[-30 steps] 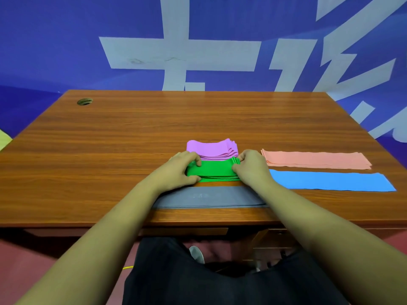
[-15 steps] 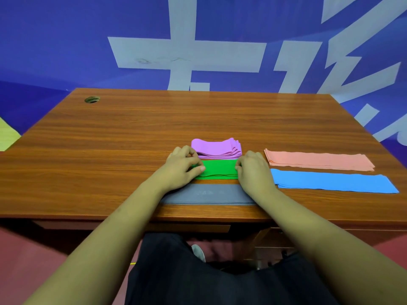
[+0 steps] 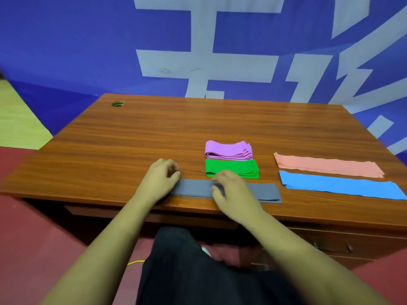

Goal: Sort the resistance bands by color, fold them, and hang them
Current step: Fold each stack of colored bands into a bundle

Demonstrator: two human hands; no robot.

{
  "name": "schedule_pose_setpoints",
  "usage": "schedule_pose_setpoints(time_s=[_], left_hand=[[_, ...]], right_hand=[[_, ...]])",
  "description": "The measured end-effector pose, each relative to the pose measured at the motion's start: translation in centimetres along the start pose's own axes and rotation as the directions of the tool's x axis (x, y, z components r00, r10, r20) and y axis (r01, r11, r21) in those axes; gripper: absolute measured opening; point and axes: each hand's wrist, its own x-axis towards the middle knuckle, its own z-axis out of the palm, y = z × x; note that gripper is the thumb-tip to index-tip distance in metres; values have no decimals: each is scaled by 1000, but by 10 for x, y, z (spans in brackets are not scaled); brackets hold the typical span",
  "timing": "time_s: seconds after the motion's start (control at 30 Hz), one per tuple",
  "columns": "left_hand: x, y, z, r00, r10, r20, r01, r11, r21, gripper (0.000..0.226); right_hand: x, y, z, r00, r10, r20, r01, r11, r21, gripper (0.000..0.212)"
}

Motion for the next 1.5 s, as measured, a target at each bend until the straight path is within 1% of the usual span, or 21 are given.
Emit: schedule_pose_setpoints(time_s=[0.1, 0.17, 0.23, 0.43, 0.47, 0.53, 0.6, 0.67, 0.77, 0.87, 1.03, 1.13, 1.17, 1.2, 1.23, 1.27, 1.3, 1.33, 1.4, 1.43, 1.5], left_hand=[[-19, -16, 4, 957, -251, -149, 250, 968, -25, 14], [-27, -12, 6, 920, -331, -208, 333, 943, -28, 26], [-28, -4, 6, 903, -399, -160, 406, 914, 14, 37], [-18, 8, 2, 837, -536, 106, 525, 843, 119, 41], [-18, 10, 1, 836, -535, 118, 518, 842, 148, 43], [-20, 13, 2, 871, -480, 104, 461, 872, 164, 35], [-27, 18, 2, 914, -398, 76, 394, 917, 64, 22], [-31, 23, 2, 931, -360, 57, 363, 931, -41, 17], [-33, 28, -2, 938, -344, 29, 343, 921, -187, 15], [-32, 33, -4, 944, -327, -47, 298, 904, -307, 13], [-29, 45, -3, 953, -275, -129, 220, 916, -335, 16], [-29, 53, -4, 978, -135, -157, 74, 937, -342, 18], [-31, 59, -4, 986, -59, -154, 4, 942, -337, 18], [-32, 66, -3, 989, 16, -147, -65, 940, -335, 19], [-34, 74, -1, 987, 79, -137, -122, 932, -342, 21], [-34, 81, 3, 984, 127, -122, -163, 919, -360, 23], [-34, 87, 7, 981, 164, -100, -190, 902, -388, 28], [-33, 90, 11, 979, 194, -64, -203, 882, -425, 34], [-29, 90, 20, 966, 254, 41, -202, 847, -491, 45], [-28, 89, 25, 954, 285, 92, -201, 838, -507, 47], [-27, 85, 32, 934, 334, 123, -218, 811, -543, 43]], right_hand=[[-12, -9, 14, 1000, -14, 26, 15, 998, -64, 31], [-19, -12, 18, 1000, -9, 6, 10, 995, -103, 30], [-23, -13, 19, 1000, -20, -3, 20, 991, -132, 31], [-29, -17, 18, 1000, 0, 13, 2, 992, -126, 39], [-30, -18, 18, 1000, 3, 12, -2, 992, -123, 40], [-31, -19, 19, 1000, 15, 10, -13, 994, -111, 42], [-31, -21, 19, 1000, 23, 15, -22, 994, -104, 42], [-30, -22, 18, 999, 30, 23, -27, 994, -103, 42], [-28, -22, 15, 998, 47, 43, -44, 996, -81, 42], [-23, -24, 12, 997, 59, 57, -57, 998, -33, 41], [-18, -21, 12, 992, 86, 97, -91, 995, 48, 39], [-9, -20, 8, 990, 141, -21, -133, 965, 226, 26], [-4, -22, 3, 977, 207, -48, -180, 927, 330, 21], [1, -26, -6, 954, 298, -20, -254, 844, 472, 21], [5, -31, -18, 918, 392, 58, -335, 690, 642, 26], [9, -33, -28, 874, 456, 168, -402, 486, 776, 33], [11, -33, -37, 835, 479, 272, -443, 291, 848, 40], [11, -30, -45, 808, 477, 347, -471, 166, 867, 45], [7, -20, -55, 768, 481, 423, -503, 44, 863, 42], [4, -14, -56, 753, 494, 435, -509, 17, 861, 33], [-1, -3, -54, 743, 519, 423, -505, 19, 863, 19]])
